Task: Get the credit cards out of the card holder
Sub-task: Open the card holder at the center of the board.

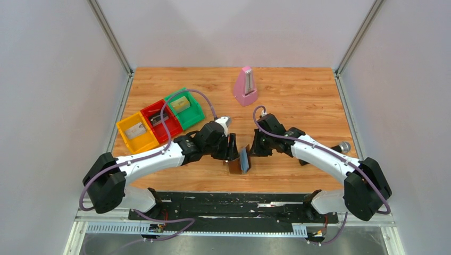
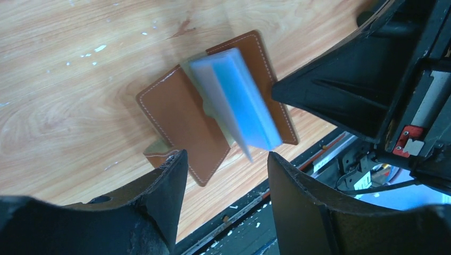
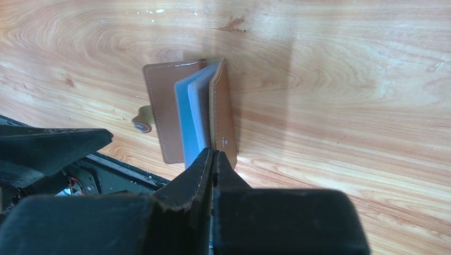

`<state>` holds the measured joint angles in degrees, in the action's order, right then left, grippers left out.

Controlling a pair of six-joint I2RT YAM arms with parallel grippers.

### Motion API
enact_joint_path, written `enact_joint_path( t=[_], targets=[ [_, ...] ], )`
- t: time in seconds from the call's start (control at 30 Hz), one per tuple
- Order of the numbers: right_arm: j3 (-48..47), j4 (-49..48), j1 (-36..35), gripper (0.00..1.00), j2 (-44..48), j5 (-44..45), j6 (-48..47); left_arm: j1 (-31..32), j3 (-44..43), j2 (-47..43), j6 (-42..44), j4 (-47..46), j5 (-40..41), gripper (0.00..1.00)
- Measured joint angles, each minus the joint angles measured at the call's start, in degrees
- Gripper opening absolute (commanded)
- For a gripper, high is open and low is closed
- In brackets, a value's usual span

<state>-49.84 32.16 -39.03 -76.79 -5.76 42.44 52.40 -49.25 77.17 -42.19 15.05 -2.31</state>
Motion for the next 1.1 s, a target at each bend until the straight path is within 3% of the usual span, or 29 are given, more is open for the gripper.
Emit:
enact_joint_path(
  t=[0.47,0.7,1.1],
  targets=[
    [-0.9,0.1,-0.9,0.00,0.0,1.2,1.0,-0.4,2.1,4.5,-0.1,-5.2,-0.8,0.63],
    [0.2,-1.4,-0.9,0.15,0.0,1.6,0.8,-1.1,3.5,4.9,0.1,-5.1,0.3,0.59],
    [3.5,-1.6,-0.9,0.15,0.0,4.2,0.7,-1.9,4.9,6.9,0.6,-6.6,0.3,0.39]
  ],
)
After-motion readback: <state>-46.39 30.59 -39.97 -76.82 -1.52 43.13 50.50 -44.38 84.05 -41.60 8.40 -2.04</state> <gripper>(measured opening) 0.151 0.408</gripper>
